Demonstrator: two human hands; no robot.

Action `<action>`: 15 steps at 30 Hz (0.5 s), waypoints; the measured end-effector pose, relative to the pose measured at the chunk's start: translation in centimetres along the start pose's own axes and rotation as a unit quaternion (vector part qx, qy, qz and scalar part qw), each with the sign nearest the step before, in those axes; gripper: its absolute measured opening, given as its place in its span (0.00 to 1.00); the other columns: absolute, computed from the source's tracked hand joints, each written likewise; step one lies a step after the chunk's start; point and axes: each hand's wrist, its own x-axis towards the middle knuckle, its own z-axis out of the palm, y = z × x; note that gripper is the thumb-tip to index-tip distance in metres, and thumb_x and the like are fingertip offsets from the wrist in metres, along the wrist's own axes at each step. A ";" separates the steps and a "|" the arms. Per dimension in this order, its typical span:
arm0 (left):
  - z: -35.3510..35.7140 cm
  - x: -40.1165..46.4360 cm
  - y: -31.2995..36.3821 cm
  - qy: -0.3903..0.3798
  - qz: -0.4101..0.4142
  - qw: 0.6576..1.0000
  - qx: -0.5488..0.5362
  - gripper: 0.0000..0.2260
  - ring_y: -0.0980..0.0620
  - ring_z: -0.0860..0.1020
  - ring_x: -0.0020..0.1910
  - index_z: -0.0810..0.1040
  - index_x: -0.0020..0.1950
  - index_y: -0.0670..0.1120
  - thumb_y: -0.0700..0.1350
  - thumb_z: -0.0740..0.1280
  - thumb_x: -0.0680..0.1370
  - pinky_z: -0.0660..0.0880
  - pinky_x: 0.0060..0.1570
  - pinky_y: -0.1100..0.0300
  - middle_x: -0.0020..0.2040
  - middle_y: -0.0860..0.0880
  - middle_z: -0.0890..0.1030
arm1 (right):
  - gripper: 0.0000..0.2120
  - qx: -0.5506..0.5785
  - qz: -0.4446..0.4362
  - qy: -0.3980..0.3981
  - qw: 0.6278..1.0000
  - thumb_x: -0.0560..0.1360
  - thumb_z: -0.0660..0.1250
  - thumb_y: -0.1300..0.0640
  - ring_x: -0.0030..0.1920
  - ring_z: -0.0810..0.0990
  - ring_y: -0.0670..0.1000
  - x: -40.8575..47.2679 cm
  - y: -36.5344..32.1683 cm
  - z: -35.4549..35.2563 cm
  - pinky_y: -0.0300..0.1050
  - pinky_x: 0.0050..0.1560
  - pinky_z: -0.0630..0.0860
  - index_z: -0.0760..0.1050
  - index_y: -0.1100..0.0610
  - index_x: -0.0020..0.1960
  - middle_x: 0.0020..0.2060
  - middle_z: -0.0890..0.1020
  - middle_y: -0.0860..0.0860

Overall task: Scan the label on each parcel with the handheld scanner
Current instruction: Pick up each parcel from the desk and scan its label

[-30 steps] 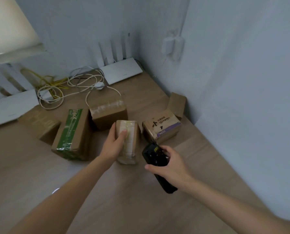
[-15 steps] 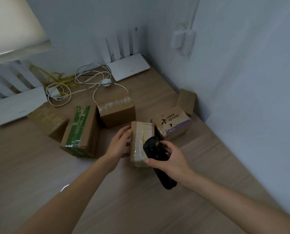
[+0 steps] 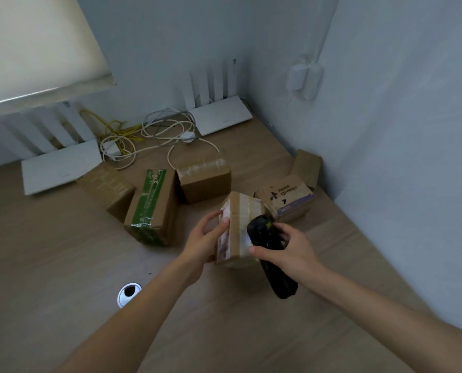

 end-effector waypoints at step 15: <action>-4.6 -12.5 2.2 0.010 0.084 0.996 -0.030 0.20 0.51 0.78 0.56 0.73 0.66 0.63 0.51 0.74 0.77 0.77 0.57 0.45 0.60 0.53 0.79 | 0.31 0.001 -0.062 0.049 0.997 0.66 0.85 0.54 0.52 0.81 0.40 -11.0 -6.2 -0.1 0.25 0.43 0.74 0.78 0.53 0.66 0.53 0.84 0.44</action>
